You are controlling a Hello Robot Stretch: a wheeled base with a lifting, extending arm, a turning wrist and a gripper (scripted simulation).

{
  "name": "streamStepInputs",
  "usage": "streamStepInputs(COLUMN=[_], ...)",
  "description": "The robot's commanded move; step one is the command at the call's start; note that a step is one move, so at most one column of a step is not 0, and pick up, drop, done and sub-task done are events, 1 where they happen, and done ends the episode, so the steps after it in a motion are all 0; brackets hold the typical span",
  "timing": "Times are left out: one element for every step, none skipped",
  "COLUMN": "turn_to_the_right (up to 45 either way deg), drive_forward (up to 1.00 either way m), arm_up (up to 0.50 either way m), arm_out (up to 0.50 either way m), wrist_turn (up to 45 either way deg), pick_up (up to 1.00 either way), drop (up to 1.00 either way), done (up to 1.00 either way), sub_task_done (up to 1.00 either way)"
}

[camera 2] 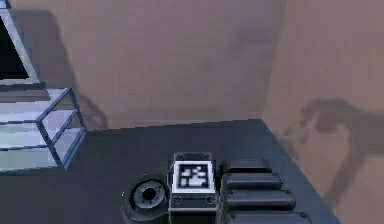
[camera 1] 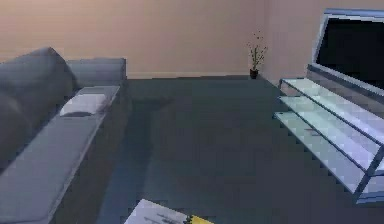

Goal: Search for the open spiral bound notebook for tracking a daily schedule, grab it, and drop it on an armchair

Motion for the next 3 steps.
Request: streamStepInputs(turn_to_the_right=[-45.0, -45.0, -45.0], drive_forward=[0.00, 0.00, 0.00], arm_up=[0.00, 0.00, 0.00], arm_out=[0.00, 0.00, 0.00], wrist_turn=[0.0, 0.0, 0.0], pick_up=[0.00, 0.00, 0.00], drop=[0.00, 0.00, 0.00], done=[0.00, 0.00, 0.00], sub_task_done=[0.00, 0.00, 0.00])
